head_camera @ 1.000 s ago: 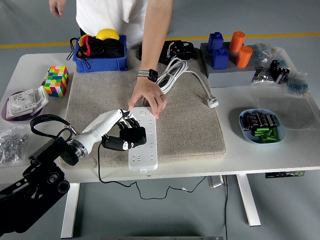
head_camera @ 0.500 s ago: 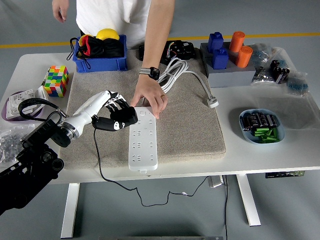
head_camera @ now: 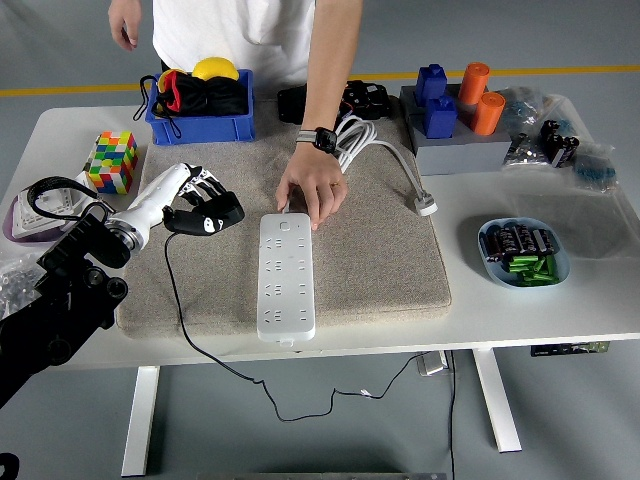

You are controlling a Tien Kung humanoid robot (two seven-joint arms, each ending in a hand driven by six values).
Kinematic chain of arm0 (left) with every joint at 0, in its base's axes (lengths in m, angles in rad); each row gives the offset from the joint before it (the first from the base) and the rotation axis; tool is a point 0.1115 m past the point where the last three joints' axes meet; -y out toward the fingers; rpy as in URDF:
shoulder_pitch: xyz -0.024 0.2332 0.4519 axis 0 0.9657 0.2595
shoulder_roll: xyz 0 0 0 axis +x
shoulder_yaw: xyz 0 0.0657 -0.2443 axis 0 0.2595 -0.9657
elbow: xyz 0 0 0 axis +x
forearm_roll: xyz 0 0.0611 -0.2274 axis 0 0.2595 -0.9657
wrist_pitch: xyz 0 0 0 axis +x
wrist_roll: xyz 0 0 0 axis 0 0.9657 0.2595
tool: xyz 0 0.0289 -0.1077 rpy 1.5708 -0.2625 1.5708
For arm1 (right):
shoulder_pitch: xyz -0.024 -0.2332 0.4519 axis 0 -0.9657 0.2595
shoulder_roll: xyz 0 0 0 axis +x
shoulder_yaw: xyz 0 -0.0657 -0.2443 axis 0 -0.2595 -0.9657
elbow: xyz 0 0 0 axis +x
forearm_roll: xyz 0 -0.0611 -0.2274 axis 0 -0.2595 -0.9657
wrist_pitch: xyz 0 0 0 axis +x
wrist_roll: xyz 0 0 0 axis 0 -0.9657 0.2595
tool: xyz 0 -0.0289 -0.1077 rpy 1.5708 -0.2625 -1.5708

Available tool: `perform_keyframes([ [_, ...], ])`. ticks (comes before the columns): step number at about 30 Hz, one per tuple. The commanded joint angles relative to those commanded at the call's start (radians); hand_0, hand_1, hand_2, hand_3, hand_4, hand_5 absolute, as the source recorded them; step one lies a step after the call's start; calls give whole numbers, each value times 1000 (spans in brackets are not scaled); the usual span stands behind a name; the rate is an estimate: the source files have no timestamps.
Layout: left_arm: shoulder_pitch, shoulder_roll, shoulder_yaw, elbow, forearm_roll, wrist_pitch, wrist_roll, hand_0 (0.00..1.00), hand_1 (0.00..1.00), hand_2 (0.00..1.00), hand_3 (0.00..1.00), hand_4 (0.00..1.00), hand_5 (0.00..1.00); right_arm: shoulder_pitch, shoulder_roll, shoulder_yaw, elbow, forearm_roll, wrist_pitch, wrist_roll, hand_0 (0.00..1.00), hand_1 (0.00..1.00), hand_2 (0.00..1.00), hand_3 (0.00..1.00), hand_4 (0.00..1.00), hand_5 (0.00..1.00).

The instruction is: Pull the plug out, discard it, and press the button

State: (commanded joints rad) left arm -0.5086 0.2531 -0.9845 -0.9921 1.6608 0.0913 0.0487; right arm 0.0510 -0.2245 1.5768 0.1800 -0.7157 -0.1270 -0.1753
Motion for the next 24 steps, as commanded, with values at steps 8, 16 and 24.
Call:
perform_keyframes([
  [8, 2, -3, 4, 32, 17, -26, 40, 651, 566, 563, 613, 690, 2, -2, -2, -4, 0, 1, 1, -1, 740, 658, 641, 610, 660, 471],
  [16, 7, 2, -9, 20, 29, -57, 68, 785, 820, 780, 820, 805, 2, 0, -3, -8, 0, 4, 1, 0, 740, 658, 641, 610, 660, 471],
  [24, 14, 8, -26, -93, 46, -42, 61, 793, 829, 785, 826, 808, 2, -3, -4, -10, 0, 4, 0, -1, 740, 658, 640, 610, 660, 470],
])
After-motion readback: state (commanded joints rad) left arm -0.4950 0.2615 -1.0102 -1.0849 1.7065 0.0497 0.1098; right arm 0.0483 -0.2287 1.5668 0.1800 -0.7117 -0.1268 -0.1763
